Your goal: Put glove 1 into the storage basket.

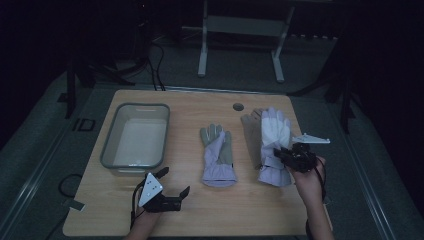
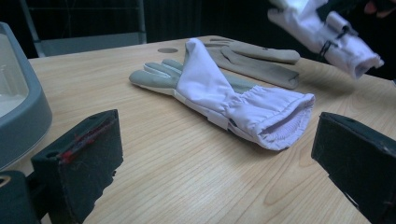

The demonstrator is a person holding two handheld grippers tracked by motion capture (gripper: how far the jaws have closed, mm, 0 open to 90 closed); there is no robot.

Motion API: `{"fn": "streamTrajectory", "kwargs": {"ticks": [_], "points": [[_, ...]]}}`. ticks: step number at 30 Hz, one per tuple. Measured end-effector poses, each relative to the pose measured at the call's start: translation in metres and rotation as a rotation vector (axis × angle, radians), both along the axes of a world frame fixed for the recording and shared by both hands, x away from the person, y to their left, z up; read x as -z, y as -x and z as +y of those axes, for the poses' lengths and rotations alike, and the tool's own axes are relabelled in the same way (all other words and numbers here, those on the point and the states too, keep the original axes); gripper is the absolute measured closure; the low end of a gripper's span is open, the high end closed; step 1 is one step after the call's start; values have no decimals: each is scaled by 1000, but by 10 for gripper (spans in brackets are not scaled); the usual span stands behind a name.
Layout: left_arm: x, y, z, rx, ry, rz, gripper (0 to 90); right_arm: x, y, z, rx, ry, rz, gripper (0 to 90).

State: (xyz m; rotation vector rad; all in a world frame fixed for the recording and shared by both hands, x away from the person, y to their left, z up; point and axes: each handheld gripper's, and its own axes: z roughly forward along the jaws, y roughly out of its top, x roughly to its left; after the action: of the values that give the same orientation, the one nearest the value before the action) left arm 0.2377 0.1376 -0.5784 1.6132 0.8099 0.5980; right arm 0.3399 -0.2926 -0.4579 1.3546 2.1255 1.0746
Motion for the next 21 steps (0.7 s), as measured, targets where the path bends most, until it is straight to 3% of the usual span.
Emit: {"fn": "streamTrajectory", "kwargs": {"ticks": [6, 11, 17, 21], "points": [[0, 0, 0, -3, 1, 1, 22, -26, 3, 17, -28, -11, -38, 757], [0, 0, 0, -2, -2, -2, 22, -41, 6, 41, -26, 0, -66, 757], [0, 0, 0, -3, 0, -2, 22, -47, 5, 70, -49, -32, -69, 759], [0, 0, 0, -2, 0, -3, 22, -46, 4, 97, -74, -51, -46, 761]]}}
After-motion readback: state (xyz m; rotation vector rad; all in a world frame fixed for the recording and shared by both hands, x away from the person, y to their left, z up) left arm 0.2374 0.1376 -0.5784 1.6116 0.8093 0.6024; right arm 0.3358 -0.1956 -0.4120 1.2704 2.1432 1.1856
